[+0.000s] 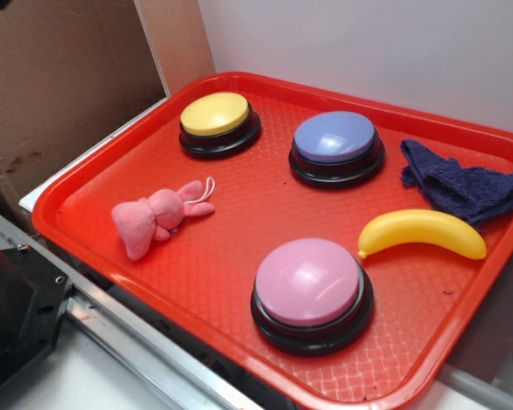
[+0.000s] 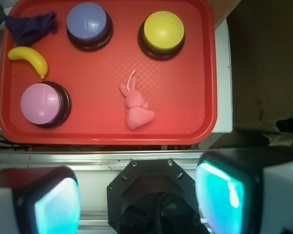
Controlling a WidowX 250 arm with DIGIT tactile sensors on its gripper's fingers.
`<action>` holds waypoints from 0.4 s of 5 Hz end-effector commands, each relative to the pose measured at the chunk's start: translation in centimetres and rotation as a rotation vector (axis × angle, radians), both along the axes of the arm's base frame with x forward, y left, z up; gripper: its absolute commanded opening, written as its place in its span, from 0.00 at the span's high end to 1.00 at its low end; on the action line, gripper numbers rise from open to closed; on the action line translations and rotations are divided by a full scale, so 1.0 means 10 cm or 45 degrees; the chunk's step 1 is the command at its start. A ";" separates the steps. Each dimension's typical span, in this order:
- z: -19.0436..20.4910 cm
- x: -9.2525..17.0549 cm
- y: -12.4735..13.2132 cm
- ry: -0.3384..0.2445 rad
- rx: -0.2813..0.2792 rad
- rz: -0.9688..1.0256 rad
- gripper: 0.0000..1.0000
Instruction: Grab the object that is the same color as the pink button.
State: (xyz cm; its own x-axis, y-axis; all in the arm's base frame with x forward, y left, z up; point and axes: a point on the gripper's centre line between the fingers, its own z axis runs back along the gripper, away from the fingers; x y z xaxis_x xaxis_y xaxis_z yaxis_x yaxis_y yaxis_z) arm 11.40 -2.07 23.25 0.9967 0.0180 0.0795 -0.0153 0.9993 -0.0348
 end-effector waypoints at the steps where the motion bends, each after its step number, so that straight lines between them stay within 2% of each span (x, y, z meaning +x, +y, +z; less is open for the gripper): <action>1: -0.31 0.19 0.05 -0.039 0.038 0.100 0.00; 2: -0.70 0.32 0.08 0.026 0.005 0.106 0.00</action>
